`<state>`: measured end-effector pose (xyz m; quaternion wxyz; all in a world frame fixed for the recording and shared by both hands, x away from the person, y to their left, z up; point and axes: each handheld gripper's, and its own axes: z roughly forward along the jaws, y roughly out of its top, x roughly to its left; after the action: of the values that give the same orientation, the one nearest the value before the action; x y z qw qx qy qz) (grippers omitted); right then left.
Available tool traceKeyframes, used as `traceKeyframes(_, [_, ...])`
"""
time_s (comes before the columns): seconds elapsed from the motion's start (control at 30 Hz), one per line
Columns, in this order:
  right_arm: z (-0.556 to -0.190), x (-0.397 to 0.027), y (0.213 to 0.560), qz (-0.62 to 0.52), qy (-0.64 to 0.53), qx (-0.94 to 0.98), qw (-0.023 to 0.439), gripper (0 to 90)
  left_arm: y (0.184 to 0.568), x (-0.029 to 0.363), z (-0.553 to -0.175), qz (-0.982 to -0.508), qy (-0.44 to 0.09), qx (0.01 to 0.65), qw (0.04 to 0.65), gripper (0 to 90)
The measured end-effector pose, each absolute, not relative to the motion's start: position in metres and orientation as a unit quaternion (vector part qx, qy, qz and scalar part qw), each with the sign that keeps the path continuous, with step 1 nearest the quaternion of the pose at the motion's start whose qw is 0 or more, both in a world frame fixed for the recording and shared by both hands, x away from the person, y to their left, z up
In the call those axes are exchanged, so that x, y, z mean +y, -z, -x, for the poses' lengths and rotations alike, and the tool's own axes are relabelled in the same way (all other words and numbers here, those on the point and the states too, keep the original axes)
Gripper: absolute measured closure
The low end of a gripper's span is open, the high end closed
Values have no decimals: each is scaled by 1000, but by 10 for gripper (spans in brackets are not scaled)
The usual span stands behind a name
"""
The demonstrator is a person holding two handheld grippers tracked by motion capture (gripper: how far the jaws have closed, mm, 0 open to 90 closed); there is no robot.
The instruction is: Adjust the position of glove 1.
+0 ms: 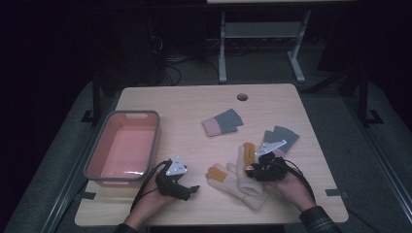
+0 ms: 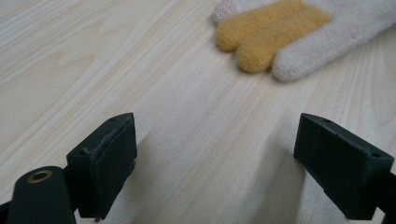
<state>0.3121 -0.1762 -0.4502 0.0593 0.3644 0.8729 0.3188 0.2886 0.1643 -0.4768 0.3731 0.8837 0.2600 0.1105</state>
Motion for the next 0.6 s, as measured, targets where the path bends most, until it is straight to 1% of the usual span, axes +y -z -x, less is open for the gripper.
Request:
traceKeyframes(0.1, [-313,-179,437,-344,-336,874,69,668,477,164,-289,-884,-110,260,372,125])
traceKeyframes(0.3, [-323,-172,425,-316,-363,874,64,665,477,164,-289,-885,-112,258,372,125])
traceKeyframes(0.43, [-338,-148,417,-256,-392,882,52,662,477,164,-289,-883,-112,260,373,125])
traceKeyframes(0.47, [-338,-148,417,-256,-392,882,52,662,477,164,-289,-883,-112,260,373,124])
traceKeyframes(0.5, [-344,-131,417,-228,-402,885,48,658,477,164,-289,-884,-112,260,373,125])
traceKeyframes(0.53, [-344,-131,417,-228,-402,885,48,658,477,164,-289,-884,-112,260,373,124])
traceKeyframes(0.6, [-350,-116,418,-201,-397,894,49,657,477,164,-289,-885,-112,258,371,125])
